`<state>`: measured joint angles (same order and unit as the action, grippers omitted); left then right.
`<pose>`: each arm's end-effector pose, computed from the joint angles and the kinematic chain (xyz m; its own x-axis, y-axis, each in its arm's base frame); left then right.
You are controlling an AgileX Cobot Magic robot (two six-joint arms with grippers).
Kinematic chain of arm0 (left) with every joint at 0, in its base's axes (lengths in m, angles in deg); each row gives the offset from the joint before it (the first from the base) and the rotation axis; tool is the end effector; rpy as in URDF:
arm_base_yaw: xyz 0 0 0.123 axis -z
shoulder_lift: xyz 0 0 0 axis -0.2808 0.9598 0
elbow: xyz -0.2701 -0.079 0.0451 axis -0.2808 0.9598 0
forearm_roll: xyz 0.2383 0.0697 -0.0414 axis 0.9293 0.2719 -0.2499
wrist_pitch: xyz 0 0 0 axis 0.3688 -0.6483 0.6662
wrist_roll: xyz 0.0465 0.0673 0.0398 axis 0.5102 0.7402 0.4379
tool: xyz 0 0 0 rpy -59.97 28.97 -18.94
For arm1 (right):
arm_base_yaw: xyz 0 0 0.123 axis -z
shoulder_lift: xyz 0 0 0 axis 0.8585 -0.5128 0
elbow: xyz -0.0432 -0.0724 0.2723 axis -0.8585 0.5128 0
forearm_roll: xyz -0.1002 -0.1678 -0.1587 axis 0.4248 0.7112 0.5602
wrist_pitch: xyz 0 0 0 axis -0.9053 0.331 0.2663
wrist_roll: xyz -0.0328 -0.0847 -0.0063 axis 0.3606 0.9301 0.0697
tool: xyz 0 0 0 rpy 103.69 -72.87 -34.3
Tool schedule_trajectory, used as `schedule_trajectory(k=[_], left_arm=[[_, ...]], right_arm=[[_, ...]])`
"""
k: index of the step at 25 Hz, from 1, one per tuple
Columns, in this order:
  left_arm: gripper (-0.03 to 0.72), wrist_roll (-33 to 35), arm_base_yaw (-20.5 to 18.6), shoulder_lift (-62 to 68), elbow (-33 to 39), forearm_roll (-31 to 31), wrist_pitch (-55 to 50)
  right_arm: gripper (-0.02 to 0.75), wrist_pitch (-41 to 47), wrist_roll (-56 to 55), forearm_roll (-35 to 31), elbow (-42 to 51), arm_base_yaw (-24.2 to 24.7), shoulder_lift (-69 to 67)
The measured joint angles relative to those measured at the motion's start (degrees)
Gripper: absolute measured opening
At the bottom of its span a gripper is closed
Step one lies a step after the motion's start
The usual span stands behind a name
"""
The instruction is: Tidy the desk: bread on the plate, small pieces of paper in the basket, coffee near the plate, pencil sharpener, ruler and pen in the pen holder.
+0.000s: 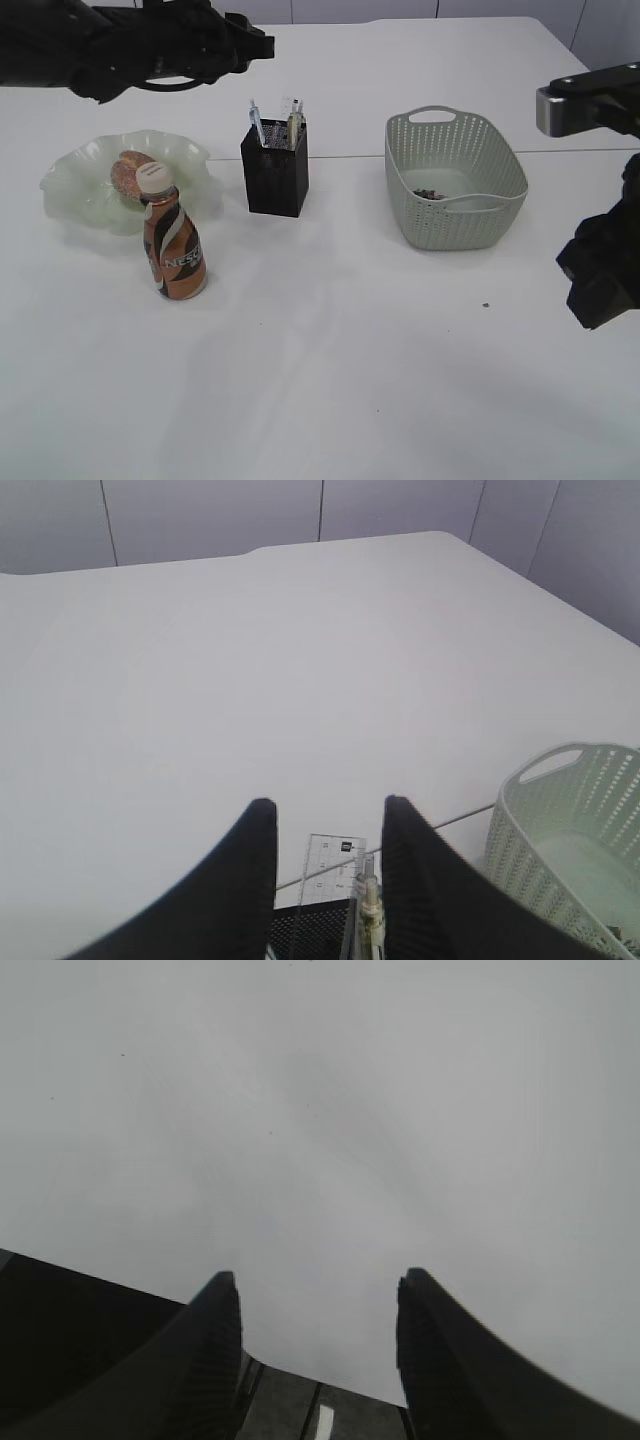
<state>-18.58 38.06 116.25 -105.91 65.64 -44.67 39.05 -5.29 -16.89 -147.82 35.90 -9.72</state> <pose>0.4522 -0.1874 0.2470 -0.2829 -0.0061 -0.9591 0.4047 0.9059 -0.1251 0.2150 0.0893 0.3041 -0.9215 -0.3299 -0.2050 -0.3335 0.9426 -0.0175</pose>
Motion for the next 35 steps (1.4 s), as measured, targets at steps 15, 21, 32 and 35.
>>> schedule_trajectory(k=[15, 21, 32, 35], left_arm=[[0.260, -0.32, 0.00, -7.73, 0.00, -5.96, -27.43], [0.260, 0.34, 0.00, -11.35, 0.00, -6.29, -40.49], [0.438, 7.39, 0.00, -15.58, 0.00, -8.68, -62.89], [0.462, 9.44, 0.00, -15.58, 0.00, -10.89, -65.82]], right_arm=[[0.375, 0.00, 0.00, 0.00, 0.00, 0.00, 0.00], [0.375, 0.00, 0.00, 0.00, 0.00, 0.00, 0.00], [0.375, -2.09, 0.21, 0.00, 0.00, 0.00, 0.00], [0.375, -4.10, 1.59, -0.23, 0.00, 0.00, 0.00]])
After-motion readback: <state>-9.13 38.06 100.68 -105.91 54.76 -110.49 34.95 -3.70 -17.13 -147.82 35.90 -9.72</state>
